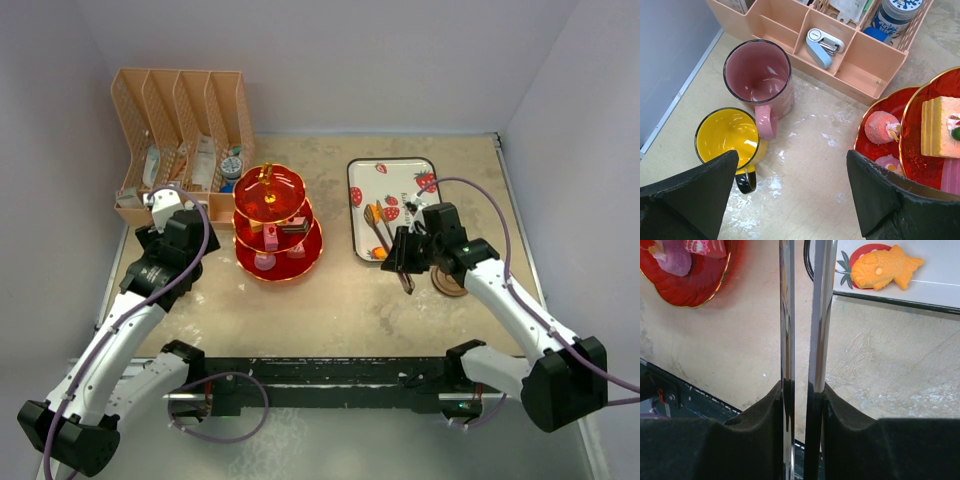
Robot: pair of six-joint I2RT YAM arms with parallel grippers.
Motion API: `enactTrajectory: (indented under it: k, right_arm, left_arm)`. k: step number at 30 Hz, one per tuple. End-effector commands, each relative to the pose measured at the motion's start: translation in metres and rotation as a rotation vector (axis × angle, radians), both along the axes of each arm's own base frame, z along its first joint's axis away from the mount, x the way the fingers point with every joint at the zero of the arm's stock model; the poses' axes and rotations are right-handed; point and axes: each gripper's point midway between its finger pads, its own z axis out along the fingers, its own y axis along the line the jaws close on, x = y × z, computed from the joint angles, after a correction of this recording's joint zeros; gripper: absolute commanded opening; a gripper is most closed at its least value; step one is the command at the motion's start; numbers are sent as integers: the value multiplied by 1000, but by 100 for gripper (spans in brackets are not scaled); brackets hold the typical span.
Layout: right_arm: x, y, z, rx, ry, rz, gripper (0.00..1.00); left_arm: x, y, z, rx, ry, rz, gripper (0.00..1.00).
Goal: Serve the afternoon tea
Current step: Place the desert on the desert table.
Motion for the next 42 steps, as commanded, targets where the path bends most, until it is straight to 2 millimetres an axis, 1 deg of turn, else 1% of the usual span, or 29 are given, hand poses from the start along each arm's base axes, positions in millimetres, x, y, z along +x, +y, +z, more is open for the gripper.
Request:
enactTrajectory:
  k: [1, 12, 23, 34, 38, 40, 41, 42]
  right_arm:
    - [4, 2, 13, 27, -54, -11, 25]
    - [7, -2, 13, 24, -67, -54, 24]
    - [9, -5, 21, 23, -85, -88, 24]
    - [13, -5, 46, 50, -127, -118, 24]
    - [15, -5, 60, 62, -150, -125, 24]
    - [14, -5, 62, 67, -148, -125, 24]
    - [17, -3, 75, 80, -174, -125, 24]
    - [17, -2, 80, 86, -181, -125, 24]
  left_arm:
    - [3, 0, 6, 0, -28, 0, 87]
    - [3, 0, 8, 1, -33, 4, 88]
    - [1, 3, 11, 3, -42, 13, 95]
    - [-1, 5, 15, -1, -64, 21, 97]
    - [-1, 5, 18, -4, -74, 25, 97]
    - [-1, 5, 18, -5, -76, 25, 97]
    - [-1, 5, 18, -5, -76, 25, 97]
    - [-1, 6, 18, -4, -76, 26, 97]
